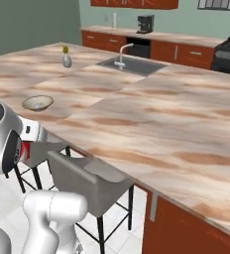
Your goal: Open the fridge, grab two sodas, and place both sodas inside the bowl with ice on the dining counter.
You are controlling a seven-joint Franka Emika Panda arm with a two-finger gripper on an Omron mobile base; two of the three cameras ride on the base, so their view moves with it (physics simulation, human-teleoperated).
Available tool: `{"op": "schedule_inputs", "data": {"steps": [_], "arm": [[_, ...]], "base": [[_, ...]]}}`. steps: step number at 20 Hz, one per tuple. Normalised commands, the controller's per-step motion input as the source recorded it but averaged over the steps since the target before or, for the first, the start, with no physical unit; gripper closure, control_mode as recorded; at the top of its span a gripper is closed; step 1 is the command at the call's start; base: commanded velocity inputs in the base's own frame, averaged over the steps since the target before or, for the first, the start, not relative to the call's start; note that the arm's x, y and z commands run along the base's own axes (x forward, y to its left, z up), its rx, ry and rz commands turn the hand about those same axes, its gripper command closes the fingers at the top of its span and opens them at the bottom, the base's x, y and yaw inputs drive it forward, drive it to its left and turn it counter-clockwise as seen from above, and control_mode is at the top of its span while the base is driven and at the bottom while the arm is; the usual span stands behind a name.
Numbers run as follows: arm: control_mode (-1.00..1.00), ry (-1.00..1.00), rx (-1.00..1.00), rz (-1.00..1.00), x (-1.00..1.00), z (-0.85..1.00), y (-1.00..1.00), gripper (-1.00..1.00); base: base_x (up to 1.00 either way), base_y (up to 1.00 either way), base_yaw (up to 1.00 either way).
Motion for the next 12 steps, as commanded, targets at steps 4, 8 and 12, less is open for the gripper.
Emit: {"op": "schedule_inputs", "data": {"steps": [4,8,12], "arm": [[1.00,0.00,0.00,0.00,0.00,0.00,0.00,1.00],[1.00,0.00,0.00,0.00,0.00,0.00,0.00,1.00],[1.00,0.00,0.00,0.00,0.00,0.00,0.00,1.00]], "base": [[0.44,1.00,-0.21],[0.42,1.00,-0.25],[0.45,1.00,-0.28]]}}
